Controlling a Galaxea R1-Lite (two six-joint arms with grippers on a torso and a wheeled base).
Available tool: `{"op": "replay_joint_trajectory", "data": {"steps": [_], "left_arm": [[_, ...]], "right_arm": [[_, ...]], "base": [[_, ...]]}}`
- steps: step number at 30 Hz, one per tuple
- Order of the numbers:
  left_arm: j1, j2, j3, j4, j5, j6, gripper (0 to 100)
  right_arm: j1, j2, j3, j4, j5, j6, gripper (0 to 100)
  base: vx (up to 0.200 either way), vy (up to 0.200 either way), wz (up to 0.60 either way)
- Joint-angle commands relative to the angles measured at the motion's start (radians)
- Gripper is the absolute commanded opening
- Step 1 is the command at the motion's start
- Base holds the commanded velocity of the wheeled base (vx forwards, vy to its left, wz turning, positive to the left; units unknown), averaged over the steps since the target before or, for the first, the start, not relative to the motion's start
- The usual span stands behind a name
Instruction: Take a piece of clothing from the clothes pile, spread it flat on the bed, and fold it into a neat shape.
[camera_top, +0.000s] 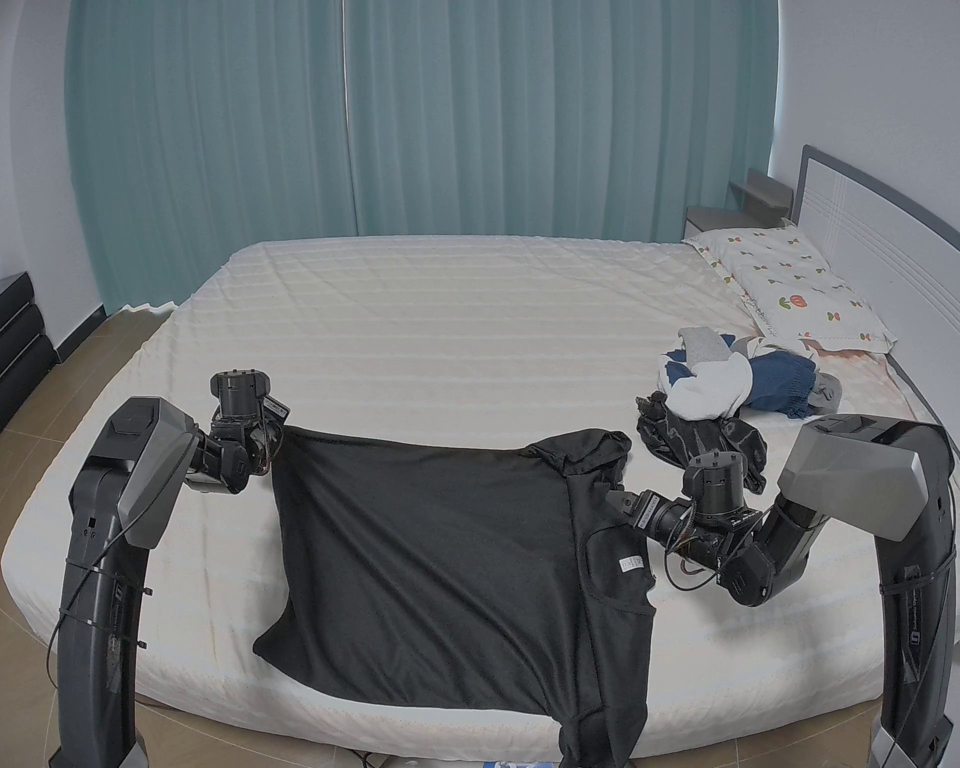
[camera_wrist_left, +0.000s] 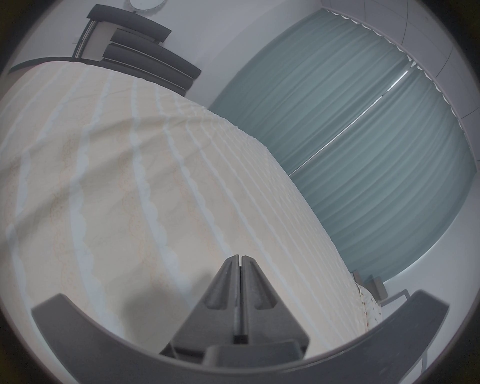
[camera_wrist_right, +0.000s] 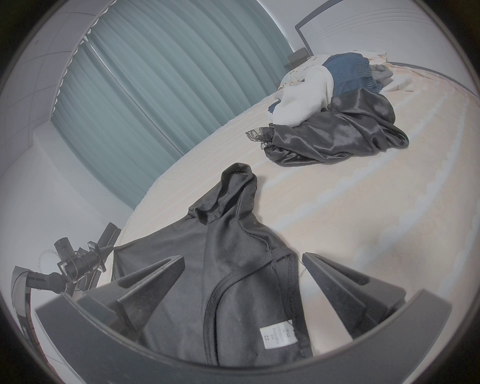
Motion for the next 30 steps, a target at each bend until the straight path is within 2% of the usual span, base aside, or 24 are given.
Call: {"op": "replay_joint_trajectory", "data": {"steps": [1,7,13,14,19,25,30], "left_arm": [[0.013,0.005,0.0,0.002,0.001,0.0,100],[0.015,0.005,0.014,0.004,0.0,0.0,100],[0.016,0.005,0.02,0.008,0.001,-0.002,100],[0.016,0.005,0.022,0.008,0.001,-0.002,100],[0.015,-0.003,0.052,0.005,0.0,-0.002,100],[0.013,-0.004,0.068,0.008,0.0,-0.003,100],[0.008,-0.006,0.081,0.008,-0.002,-0.003,100]], "right_arm": [[-0.005,0.057,-0.074,0.014,0.0,-0.006,100],[-0.01,0.122,-0.232,0.153,0.0,-0.02,100],[-0.015,0.191,-0.341,0.182,0.0,-0.06,100],[-0.016,0.198,-0.366,0.195,-0.001,-0.066,0],[-0.033,0.211,-0.393,0.207,-0.02,-0.08,0],[-0.107,0.229,-0.508,0.216,-0.086,-0.086,0],[-0.146,0.226,-0.522,0.202,-0.086,-0.086,0]], "base": [[0.0,0.0,0.0],[0.0,0.0,0.0],[0.0,0.0,0.0],[0.0,0.0,0.0],[0.0,0.0,0.0],[0.0,0.0,0.0],[0.0,0.0,0.0]]}}
